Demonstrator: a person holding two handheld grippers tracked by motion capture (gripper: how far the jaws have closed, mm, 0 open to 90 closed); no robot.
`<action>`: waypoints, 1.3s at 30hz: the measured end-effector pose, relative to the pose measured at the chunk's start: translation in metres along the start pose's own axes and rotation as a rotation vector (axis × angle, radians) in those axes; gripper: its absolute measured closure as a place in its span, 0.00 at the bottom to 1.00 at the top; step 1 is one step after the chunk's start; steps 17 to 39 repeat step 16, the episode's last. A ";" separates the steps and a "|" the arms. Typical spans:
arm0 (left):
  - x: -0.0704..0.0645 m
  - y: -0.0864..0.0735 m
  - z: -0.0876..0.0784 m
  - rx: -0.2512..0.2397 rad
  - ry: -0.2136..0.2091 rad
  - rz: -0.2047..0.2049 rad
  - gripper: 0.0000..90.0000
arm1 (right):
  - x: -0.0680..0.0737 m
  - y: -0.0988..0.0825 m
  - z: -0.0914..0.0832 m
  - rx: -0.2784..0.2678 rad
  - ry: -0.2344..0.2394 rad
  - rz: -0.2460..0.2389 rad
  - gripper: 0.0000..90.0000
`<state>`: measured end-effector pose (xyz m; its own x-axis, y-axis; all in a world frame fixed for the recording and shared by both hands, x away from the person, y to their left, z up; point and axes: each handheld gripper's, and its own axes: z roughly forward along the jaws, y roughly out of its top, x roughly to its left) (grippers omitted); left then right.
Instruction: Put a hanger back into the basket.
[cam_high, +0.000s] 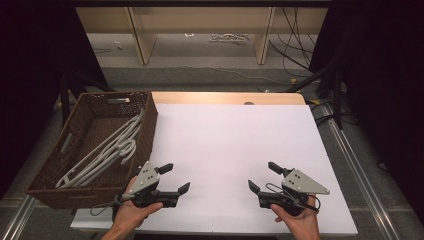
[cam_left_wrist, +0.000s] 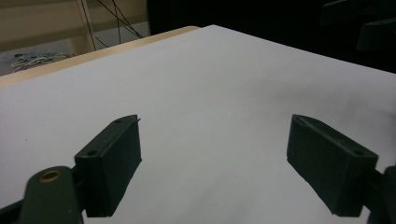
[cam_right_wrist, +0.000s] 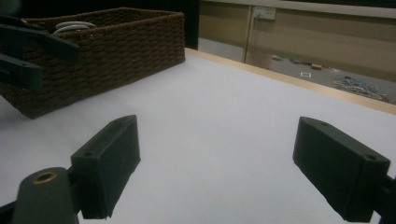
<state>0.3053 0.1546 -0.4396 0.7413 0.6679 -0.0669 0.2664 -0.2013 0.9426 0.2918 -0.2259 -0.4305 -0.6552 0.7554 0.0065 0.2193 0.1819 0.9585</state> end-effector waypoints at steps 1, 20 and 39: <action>0.000 0.000 -0.001 0.009 0.009 0.003 0.20 | 0.000 -0.001 0.001 -0.010 0.008 0.004 0.18; -0.001 -0.001 0.001 0.017 0.001 0.011 0.20 | 0.000 -0.001 0.001 0.001 -0.003 -0.017 0.18; -0.001 -0.001 0.001 0.017 0.001 0.011 0.20 | 0.000 -0.001 0.001 0.001 -0.003 -0.017 0.18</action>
